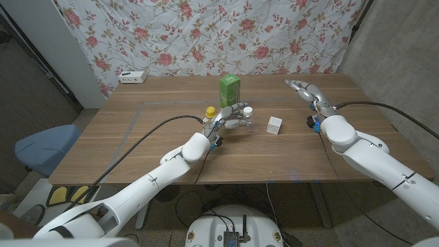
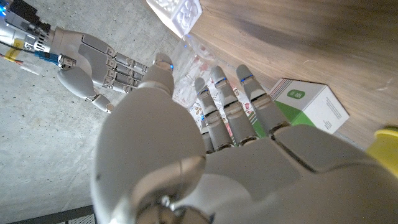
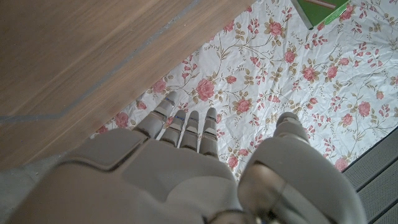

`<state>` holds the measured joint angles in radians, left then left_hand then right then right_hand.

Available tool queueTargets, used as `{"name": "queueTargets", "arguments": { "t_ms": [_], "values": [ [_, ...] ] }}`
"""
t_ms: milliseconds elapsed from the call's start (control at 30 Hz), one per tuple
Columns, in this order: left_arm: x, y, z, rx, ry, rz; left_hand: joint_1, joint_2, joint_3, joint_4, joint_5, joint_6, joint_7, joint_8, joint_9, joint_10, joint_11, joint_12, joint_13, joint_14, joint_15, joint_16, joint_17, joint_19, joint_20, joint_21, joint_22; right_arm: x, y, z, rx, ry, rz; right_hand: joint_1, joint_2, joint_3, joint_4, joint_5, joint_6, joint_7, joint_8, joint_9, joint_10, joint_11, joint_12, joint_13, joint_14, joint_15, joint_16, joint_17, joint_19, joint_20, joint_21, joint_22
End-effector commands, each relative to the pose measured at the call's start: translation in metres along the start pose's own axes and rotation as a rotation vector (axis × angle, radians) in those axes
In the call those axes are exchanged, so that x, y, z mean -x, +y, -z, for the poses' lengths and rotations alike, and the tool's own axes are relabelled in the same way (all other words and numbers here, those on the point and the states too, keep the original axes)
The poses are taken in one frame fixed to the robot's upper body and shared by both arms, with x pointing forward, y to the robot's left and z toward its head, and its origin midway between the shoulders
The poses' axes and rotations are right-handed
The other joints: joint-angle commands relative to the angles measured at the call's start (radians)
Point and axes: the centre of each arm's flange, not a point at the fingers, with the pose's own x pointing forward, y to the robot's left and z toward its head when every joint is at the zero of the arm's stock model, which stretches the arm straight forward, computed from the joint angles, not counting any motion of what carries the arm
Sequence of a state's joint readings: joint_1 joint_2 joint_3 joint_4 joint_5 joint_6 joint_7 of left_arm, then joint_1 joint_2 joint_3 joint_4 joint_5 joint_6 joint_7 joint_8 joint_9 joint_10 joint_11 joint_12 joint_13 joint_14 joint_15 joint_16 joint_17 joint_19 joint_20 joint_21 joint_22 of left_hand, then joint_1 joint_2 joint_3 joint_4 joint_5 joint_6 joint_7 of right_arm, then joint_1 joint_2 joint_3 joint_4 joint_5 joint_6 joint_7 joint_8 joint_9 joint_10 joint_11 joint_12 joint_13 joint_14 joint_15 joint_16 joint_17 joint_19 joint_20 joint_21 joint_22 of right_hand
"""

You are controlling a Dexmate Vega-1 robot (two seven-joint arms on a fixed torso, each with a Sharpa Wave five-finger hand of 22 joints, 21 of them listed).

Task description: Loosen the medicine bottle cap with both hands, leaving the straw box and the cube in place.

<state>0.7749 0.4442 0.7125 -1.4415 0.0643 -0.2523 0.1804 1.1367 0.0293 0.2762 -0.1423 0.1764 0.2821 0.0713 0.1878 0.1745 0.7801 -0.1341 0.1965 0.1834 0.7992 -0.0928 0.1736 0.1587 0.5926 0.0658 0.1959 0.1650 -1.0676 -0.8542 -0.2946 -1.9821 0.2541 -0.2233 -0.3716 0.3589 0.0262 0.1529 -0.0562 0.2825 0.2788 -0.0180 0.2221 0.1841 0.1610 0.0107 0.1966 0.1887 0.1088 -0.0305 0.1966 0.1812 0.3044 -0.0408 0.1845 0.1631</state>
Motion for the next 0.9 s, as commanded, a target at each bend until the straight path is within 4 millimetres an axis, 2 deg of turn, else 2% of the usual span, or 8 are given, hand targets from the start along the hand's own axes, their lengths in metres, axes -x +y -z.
{"name": "queueTargets", "arguments": {
  "t_ms": [33,133,233,367,533,633,767,900],
  "values": [
    [-0.012,-0.001,-0.002,-0.009,-0.009,0.018,-0.006,0.004,0.009,0.002,0.001,0.009,0.0,0.0,0.003,0.01,-0.004,0.007,0.002,0.012,-0.108,0.002,0.002,0.003,-0.007,-0.002,0.003,0.009,-0.005,-0.021,0.125,-0.005,-0.019,0.026,0.001,0.008,-0.02,-0.002,0.012,-0.001,0.005,0.005,0.001,0.012,-0.001,0.002,0.003,0.004,-0.004,0.004,0.009,-0.044,0.003,0.003],
    [-0.015,-0.001,-0.002,-0.013,-0.013,0.022,-0.005,0.004,0.01,0.001,0.001,0.01,0.0,0.0,0.003,0.01,-0.003,0.007,0.002,0.012,-0.109,0.002,0.002,-0.001,-0.01,-0.004,0.003,0.01,-0.006,-0.027,0.167,-0.001,-0.032,0.049,0.004,0.016,-0.035,-0.01,0.017,0.001,0.004,0.006,-0.001,0.018,-0.002,0.002,0.001,0.01,-0.004,0.004,0.01,-0.036,0.003,0.003],
    [-0.017,-0.002,-0.002,-0.014,-0.019,0.021,-0.006,0.005,0.011,0.001,0.001,0.007,-0.001,-0.001,0.003,0.01,-0.002,0.006,0.002,0.013,-0.109,0.001,0.002,-0.002,-0.011,-0.005,0.003,0.011,-0.008,-0.033,0.21,0.014,-0.049,0.076,0.004,0.024,-0.055,-0.027,0.019,0.0,0.0,0.008,-0.003,0.027,-0.001,0.002,-0.003,0.012,-0.005,0.004,0.023,0.004,0.007,0.003],
    [-0.023,-0.003,-0.002,-0.017,-0.028,0.027,-0.009,0.005,0.012,0.002,0.001,0.005,-0.001,-0.002,0.003,0.008,-0.001,0.004,0.002,0.013,-0.109,0.001,0.002,-0.003,-0.011,-0.006,0.003,0.013,-0.009,-0.041,0.254,0.017,-0.073,0.094,0.003,0.029,-0.068,-0.042,0.021,-0.001,-0.002,0.01,-0.005,0.031,-0.002,0.003,-0.003,0.02,-0.005,0.004,0.031,0.039,0.008,0.004],
    [-0.03,-0.002,-0.003,-0.027,-0.04,0.036,-0.011,0.006,0.013,0.003,0.001,0.005,-0.002,-0.002,0.003,0.01,-0.002,0.004,0.002,0.014,-0.108,0.001,0.002,-0.006,-0.013,-0.007,0.003,0.013,-0.01,-0.048,0.277,0.009,-0.101,0.117,0.008,0.04,-0.082,-0.053,0.025,-0.005,-0.003,0.011,-0.01,0.03,-0.003,0.003,-0.006,0.026,-0.005,0.004,0.032,0.065,0.007,0.004],
    [-0.033,-0.002,-0.004,-0.04,-0.049,0.046,-0.012,0.005,0.014,0.003,0.001,0.004,-0.003,-0.002,0.003,0.01,-0.001,0.004,0.002,0.014,-0.108,0.0,0.002,-0.008,-0.014,-0.008,0.003,0.012,-0.009,-0.052,0.296,0.009,-0.121,0.156,0.009,0.056,-0.101,-0.064,0.02,-0.019,-0.011,0.014,-0.027,0.018,-0.005,0.004,-0.015,0.088,-0.004,0.005,0.032,0.133,0.005,0.005],
    [-0.036,-0.002,-0.003,-0.043,-0.052,0.045,-0.014,0.006,0.015,0.004,0.001,0.005,-0.004,-0.002,0.003,0.012,0.001,0.004,0.002,0.015,-0.107,0.0,0.002,-0.007,-0.015,-0.007,0.003,0.01,-0.011,-0.058,0.326,0.006,-0.143,0.175,0.008,0.065,-0.105,-0.061,0.031,-0.037,-0.01,0.016,-0.041,0.012,-0.006,0.005,-0.018,0.124,-0.003,0.006,0.025,0.2,0.002,0.006],
    [-0.039,-0.004,-0.004,-0.045,-0.055,0.048,-0.015,0.007,0.016,0.004,0.001,0.005,-0.004,-0.002,0.003,0.012,0.003,0.003,0.002,0.016,-0.107,0.001,0.002,-0.008,-0.015,-0.008,0.003,0.007,-0.014,-0.064,0.363,0.013,-0.183,0.188,0.006,0.072,-0.109,-0.053,0.047,-0.051,-0.006,0.017,-0.053,0.018,-0.009,0.005,-0.029,0.142,-0.006,0.007,0.02,0.227,0.001,0.006]
  ]
}}
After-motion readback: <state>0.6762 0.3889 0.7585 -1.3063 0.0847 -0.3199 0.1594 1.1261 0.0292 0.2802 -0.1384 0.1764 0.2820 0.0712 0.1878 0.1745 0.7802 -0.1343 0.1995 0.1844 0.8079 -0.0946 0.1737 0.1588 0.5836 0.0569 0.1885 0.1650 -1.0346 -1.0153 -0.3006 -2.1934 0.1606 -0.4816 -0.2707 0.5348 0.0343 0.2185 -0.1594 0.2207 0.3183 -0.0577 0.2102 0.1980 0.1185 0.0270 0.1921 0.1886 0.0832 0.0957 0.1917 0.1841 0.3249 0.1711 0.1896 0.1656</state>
